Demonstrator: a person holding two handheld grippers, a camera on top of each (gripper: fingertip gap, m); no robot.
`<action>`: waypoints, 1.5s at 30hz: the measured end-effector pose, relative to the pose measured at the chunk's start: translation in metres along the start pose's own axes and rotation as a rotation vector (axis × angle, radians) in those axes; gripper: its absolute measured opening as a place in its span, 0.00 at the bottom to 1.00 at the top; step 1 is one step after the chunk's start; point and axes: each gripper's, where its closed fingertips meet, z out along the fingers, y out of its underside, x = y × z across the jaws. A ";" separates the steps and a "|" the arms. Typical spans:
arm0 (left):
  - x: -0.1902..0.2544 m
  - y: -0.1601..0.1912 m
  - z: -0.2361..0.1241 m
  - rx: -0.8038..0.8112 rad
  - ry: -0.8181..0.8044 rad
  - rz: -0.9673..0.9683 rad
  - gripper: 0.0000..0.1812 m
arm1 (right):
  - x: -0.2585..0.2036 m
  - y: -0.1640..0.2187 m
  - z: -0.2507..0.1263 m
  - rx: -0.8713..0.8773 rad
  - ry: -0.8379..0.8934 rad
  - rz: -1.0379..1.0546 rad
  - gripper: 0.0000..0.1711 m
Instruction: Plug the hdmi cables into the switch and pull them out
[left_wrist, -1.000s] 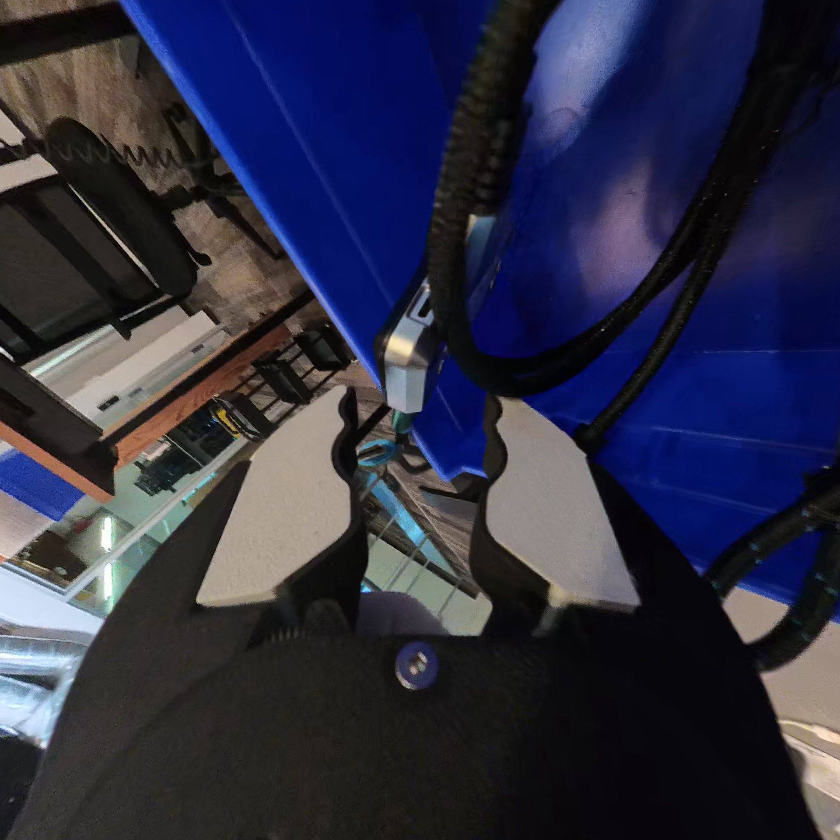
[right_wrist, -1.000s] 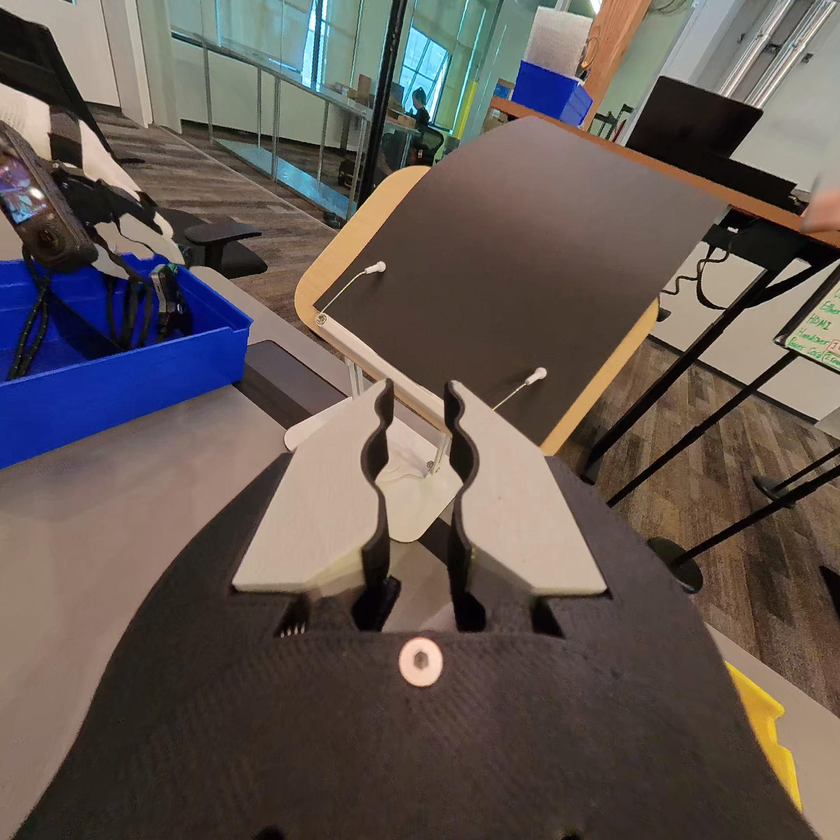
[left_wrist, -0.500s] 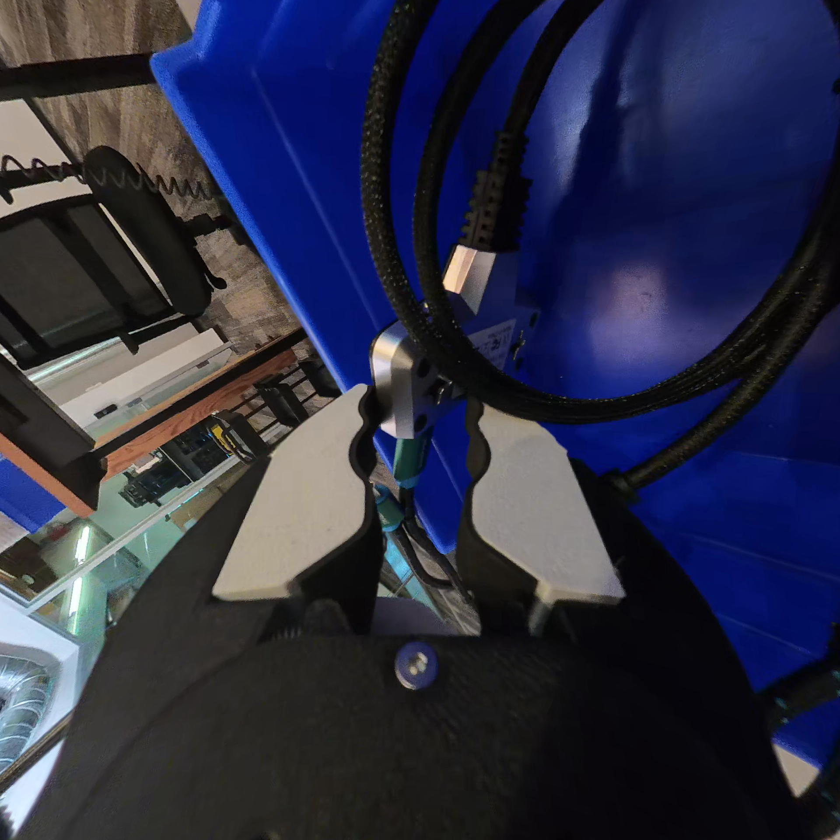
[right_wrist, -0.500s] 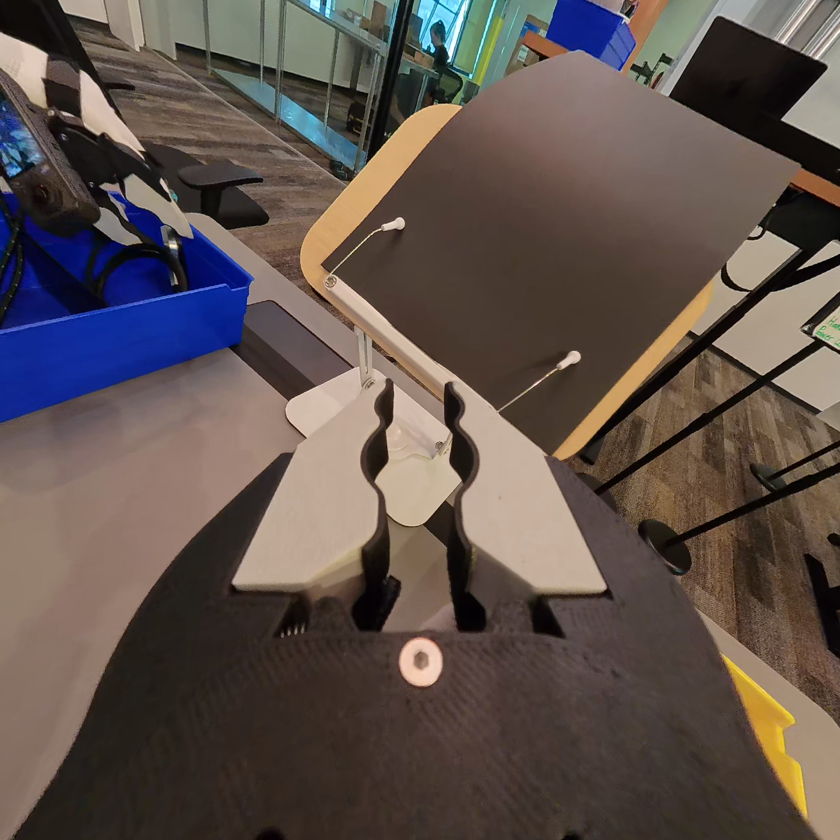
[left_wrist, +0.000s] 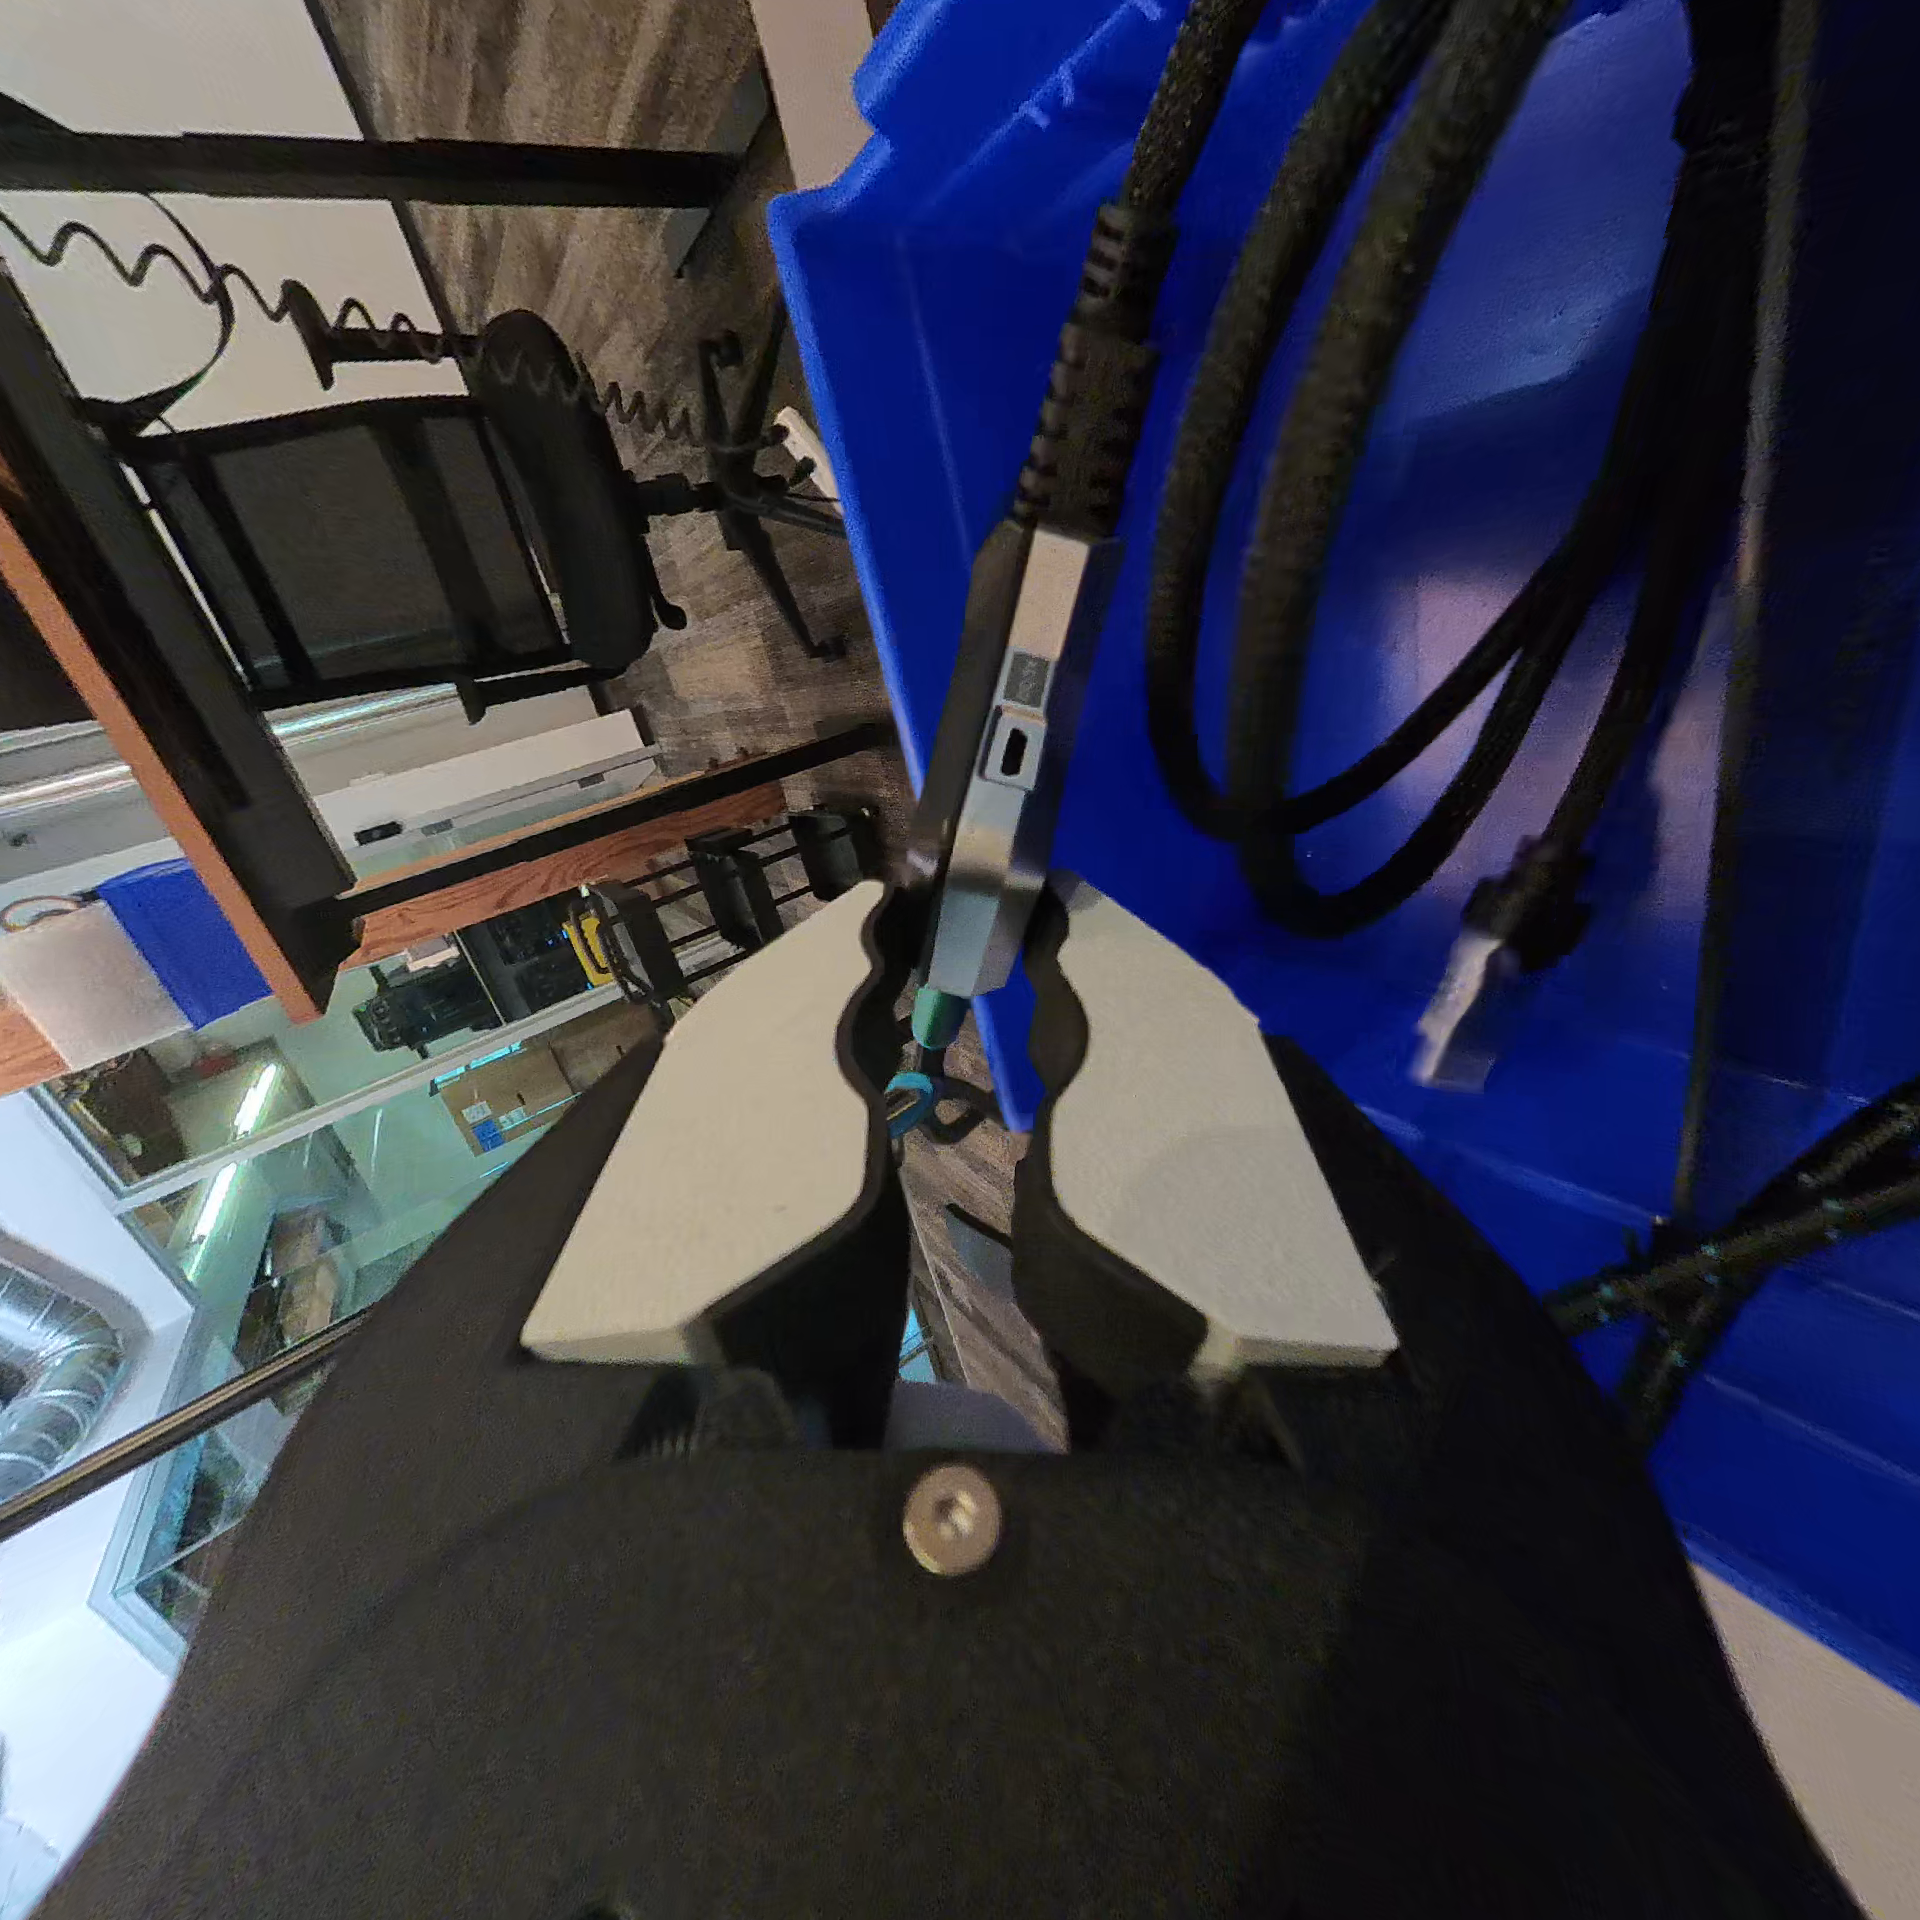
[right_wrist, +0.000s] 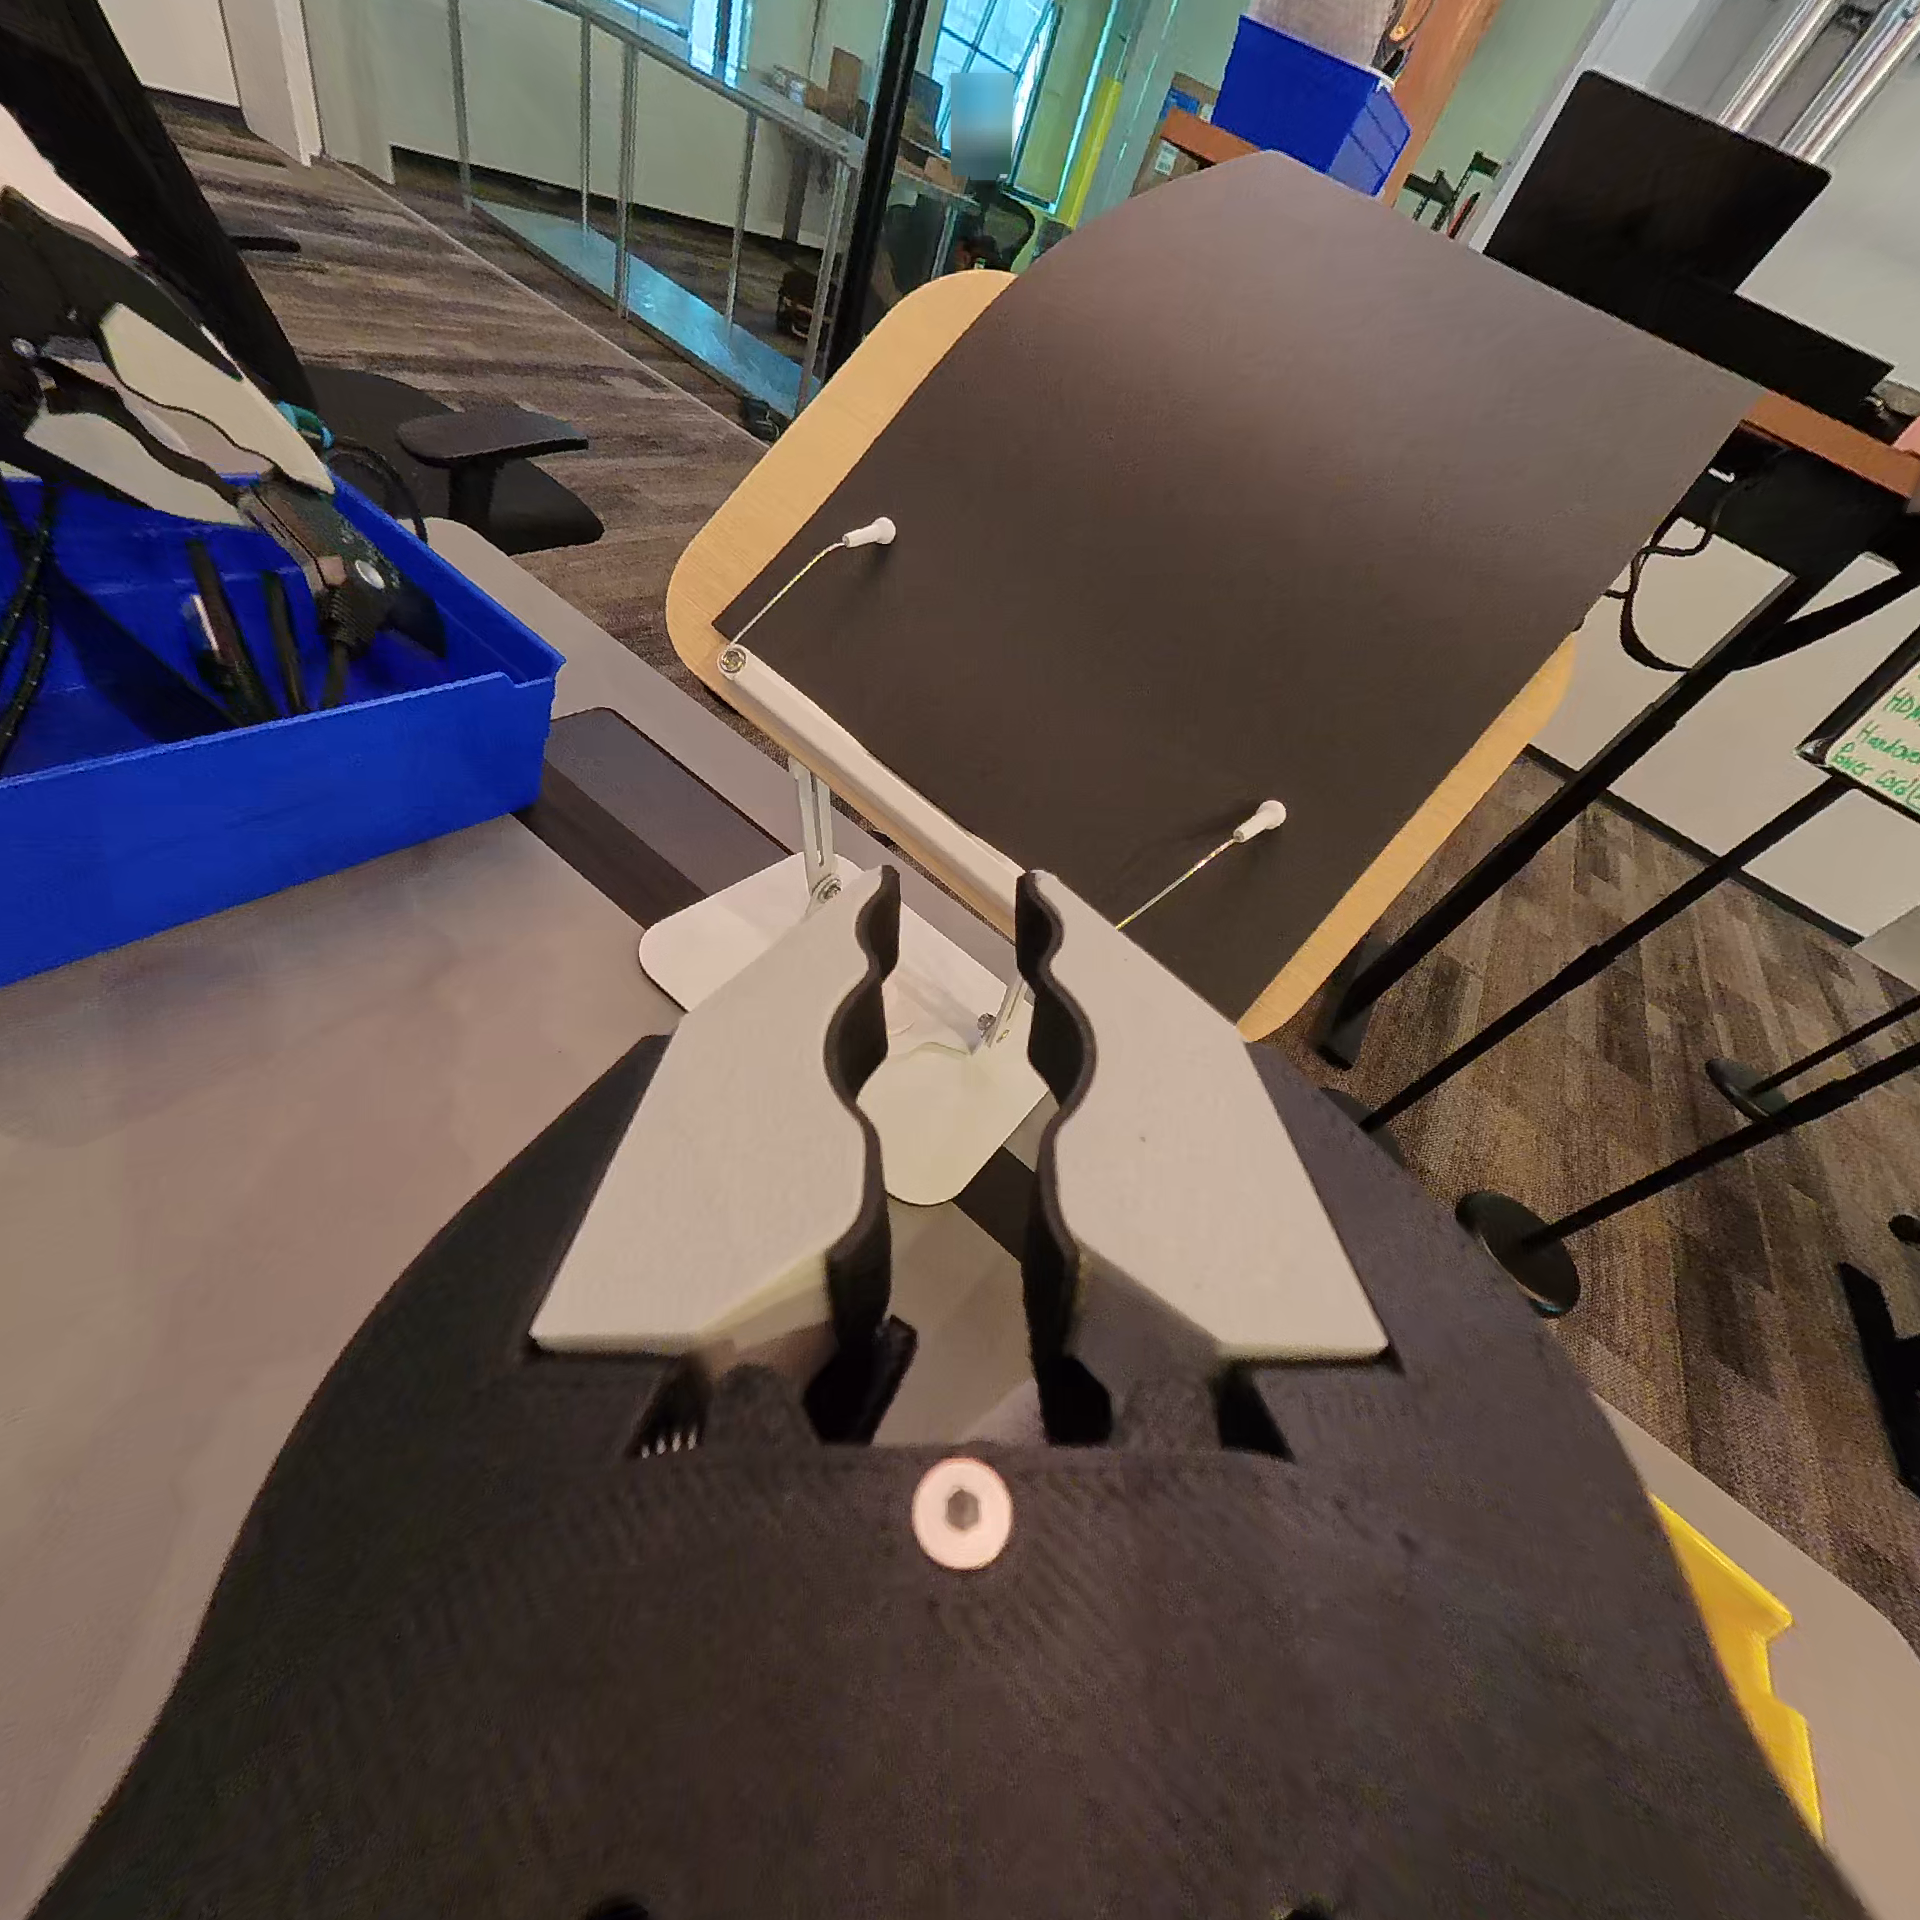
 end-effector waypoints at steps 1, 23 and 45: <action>-0.002 0.001 -0.004 -0.001 -0.013 -0.009 0.12 | 0.000 0.000 0.000 0.001 -0.001 0.001 0.12; -0.104 -0.021 -0.134 0.213 -0.427 -0.391 0.12 | -0.013 -0.015 0.000 0.094 -0.073 0.026 0.12; -0.129 -0.282 -0.252 1.334 0.106 -0.615 0.12 | -0.099 -0.115 -0.072 0.673 -0.530 -0.009 0.28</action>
